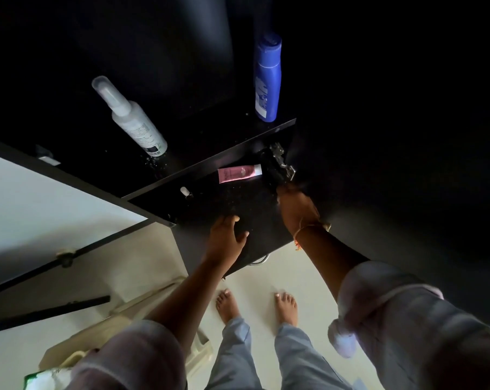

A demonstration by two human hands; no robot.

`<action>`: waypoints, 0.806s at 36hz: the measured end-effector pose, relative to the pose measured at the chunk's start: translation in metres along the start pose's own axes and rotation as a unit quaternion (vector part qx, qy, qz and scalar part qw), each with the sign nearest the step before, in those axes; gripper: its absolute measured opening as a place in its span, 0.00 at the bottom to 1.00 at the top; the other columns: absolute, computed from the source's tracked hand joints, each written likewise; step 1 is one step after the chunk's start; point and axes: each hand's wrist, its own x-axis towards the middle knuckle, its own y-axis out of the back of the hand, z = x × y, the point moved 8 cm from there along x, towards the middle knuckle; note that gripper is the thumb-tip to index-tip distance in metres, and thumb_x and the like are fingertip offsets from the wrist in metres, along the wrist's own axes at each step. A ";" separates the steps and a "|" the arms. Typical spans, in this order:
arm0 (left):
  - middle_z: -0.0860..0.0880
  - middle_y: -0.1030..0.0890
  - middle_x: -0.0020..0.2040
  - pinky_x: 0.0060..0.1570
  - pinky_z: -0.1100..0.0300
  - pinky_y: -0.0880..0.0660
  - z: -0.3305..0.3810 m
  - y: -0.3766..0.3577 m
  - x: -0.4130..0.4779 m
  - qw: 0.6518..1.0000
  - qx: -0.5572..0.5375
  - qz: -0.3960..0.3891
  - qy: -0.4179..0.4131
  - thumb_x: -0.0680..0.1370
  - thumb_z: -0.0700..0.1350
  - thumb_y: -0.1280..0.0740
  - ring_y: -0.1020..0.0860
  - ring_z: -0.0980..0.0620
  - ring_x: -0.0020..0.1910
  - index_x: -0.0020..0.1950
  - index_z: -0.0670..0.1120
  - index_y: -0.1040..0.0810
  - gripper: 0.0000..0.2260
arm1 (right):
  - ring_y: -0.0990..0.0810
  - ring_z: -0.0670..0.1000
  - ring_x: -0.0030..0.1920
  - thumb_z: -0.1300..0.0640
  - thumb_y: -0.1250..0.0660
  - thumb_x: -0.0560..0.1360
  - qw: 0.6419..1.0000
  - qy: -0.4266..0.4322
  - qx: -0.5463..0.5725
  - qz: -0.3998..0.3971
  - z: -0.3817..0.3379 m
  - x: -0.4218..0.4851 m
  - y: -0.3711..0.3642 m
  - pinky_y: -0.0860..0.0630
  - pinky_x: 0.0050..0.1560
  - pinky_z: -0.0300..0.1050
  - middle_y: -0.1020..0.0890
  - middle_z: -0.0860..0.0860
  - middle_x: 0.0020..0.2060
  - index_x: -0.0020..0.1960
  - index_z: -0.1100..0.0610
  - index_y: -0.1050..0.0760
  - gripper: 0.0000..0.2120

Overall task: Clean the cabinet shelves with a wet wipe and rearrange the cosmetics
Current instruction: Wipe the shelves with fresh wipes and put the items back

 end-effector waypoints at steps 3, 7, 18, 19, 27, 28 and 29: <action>0.43 0.24 0.62 0.59 0.54 0.26 0.006 0.012 0.000 1.000 0.002 0.003 -0.007 0.77 0.50 0.31 0.25 0.47 0.62 0.65 0.44 0.26 0.19 | 0.20 0.57 0.53 0.43 0.48 0.82 0.999 0.009 0.040 -0.023 -0.010 -0.008 0.011 0.26 0.49 0.46 0.18 0.53 0.52 0.55 0.50 0.21 0.19; 0.44 0.24 0.61 0.58 0.55 0.25 0.020 0.040 -0.004 0.999 0.000 0.033 -0.022 0.76 0.50 0.31 0.25 0.48 0.61 0.65 0.44 0.25 0.19 | 0.18 0.53 0.56 0.52 0.39 0.81 0.992 0.048 0.112 -0.004 -0.026 -0.026 0.043 0.20 0.54 0.50 0.17 0.49 0.55 0.54 0.50 0.20 0.10; 0.47 0.25 0.62 0.63 0.51 0.27 0.085 0.137 -0.034 0.987 -0.059 0.116 -0.096 0.74 0.48 0.27 0.26 0.49 0.62 0.65 0.46 0.27 0.21 | 0.17 0.46 0.41 0.50 0.34 0.79 0.955 0.099 0.236 0.152 -0.055 -0.091 0.155 0.23 0.44 0.32 0.16 0.47 0.40 0.52 0.53 0.21 0.08; 0.48 0.25 0.61 0.62 0.51 0.26 0.092 0.148 -0.037 0.984 -0.062 0.128 -0.103 0.74 0.48 0.27 0.25 0.49 0.62 0.65 0.46 0.26 0.21 | 0.17 0.46 0.41 0.50 0.34 0.78 0.949 0.108 0.248 0.161 -0.059 -0.096 0.166 0.21 0.45 0.35 0.16 0.47 0.40 0.52 0.52 0.21 0.08; 0.53 0.27 0.61 0.61 0.54 0.26 0.150 0.238 -0.061 0.952 -0.101 0.230 -0.173 0.75 0.47 0.29 0.26 0.56 0.61 0.64 0.48 0.27 0.19 | 0.17 0.39 0.40 0.48 0.33 0.78 0.883 0.183 0.371 0.222 -0.106 -0.122 0.260 0.21 0.41 0.33 0.17 0.42 0.40 0.52 0.45 0.22 0.04; 0.55 0.27 0.61 0.61 0.54 0.26 0.159 0.253 -0.066 0.944 -0.105 0.250 -0.188 0.75 0.47 0.29 0.26 0.57 0.61 0.64 0.49 0.27 0.18 | 0.17 0.39 0.40 0.47 0.33 0.78 0.872 0.194 0.386 0.232 -0.113 -0.125 0.274 0.22 0.40 0.32 0.16 0.42 0.39 0.52 0.44 0.22 0.04; 0.56 0.27 0.61 0.61 0.54 0.26 0.168 0.268 -0.071 0.936 -0.108 0.268 -0.203 0.76 0.48 0.29 0.27 0.58 0.61 0.63 0.50 0.27 0.17 | 0.17 0.38 0.40 0.46 0.33 0.78 0.859 0.207 0.400 0.243 -0.121 -0.128 0.287 0.21 0.40 0.32 0.16 0.41 0.39 0.52 0.43 0.22 0.04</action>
